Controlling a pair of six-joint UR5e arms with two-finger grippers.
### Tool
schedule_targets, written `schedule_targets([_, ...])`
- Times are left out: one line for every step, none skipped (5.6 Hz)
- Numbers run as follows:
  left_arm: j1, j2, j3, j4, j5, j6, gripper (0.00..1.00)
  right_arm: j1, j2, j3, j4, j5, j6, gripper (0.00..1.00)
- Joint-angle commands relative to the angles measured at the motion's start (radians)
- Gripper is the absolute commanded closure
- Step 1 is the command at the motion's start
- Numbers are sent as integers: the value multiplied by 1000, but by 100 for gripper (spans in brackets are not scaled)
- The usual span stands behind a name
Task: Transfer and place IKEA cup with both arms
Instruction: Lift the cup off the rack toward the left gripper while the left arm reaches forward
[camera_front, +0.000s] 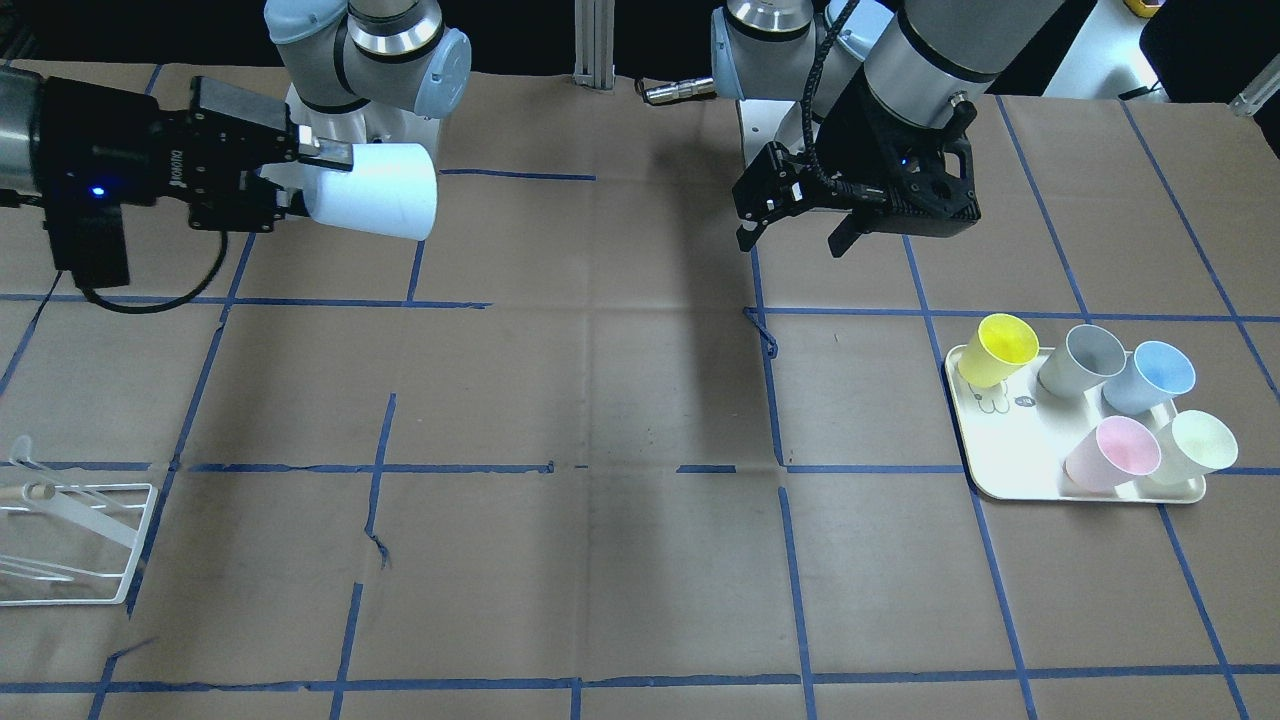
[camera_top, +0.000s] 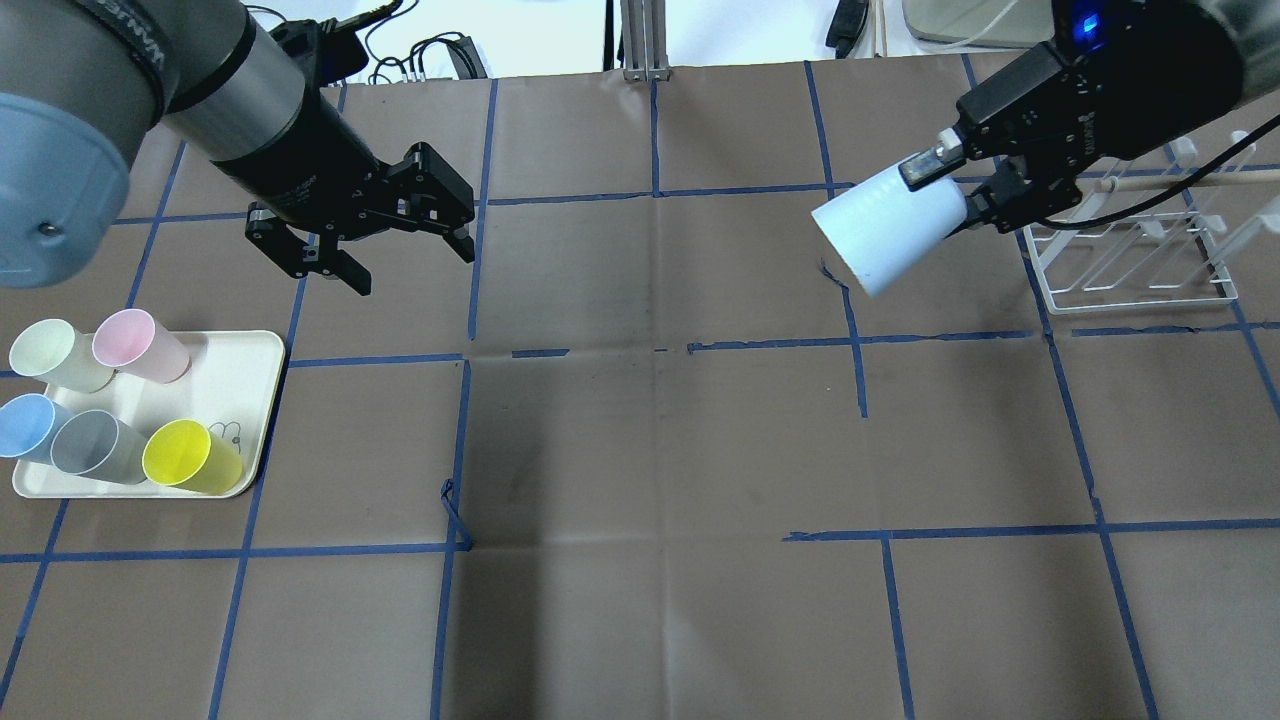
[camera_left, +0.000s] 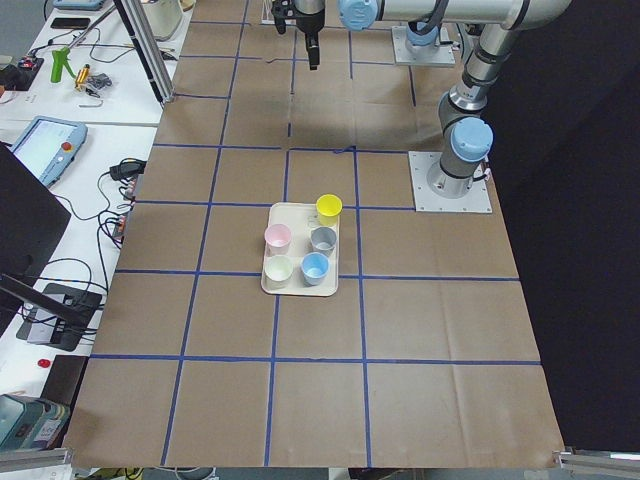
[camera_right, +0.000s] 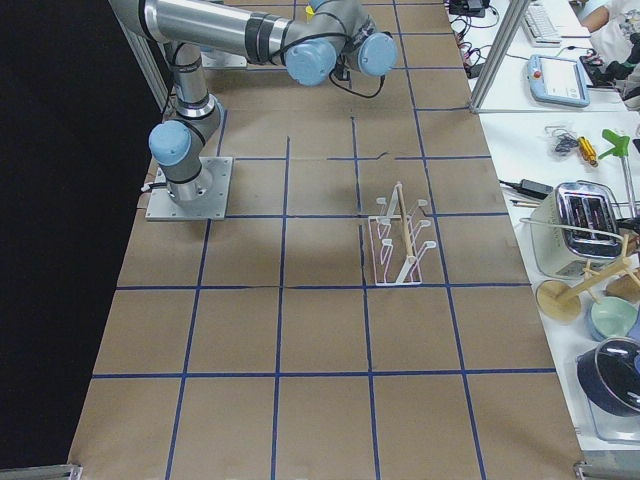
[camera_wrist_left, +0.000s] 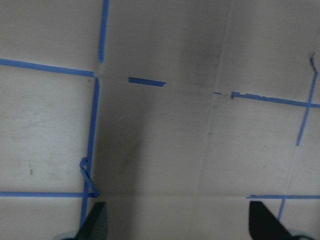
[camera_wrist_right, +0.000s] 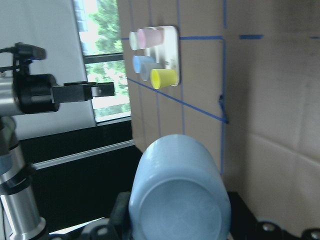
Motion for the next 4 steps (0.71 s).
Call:
schedule_targets([115, 1, -12, -4, -242, 158, 1, 131, -4, 180, 27, 335, -217, 68])
schedule_targets([155, 1, -16, -53, -363, 288, 1, 207, -4, 226, 25, 462, -260, 69])
schedule_targets([201, 1, -21, -134, -528, 310, 1, 248, -3, 240, 21, 508, -269, 70])
schedule_targets([208, 4, -35, -163, -614, 306, 1, 270, -3, 252, 21, 511, -272, 70])
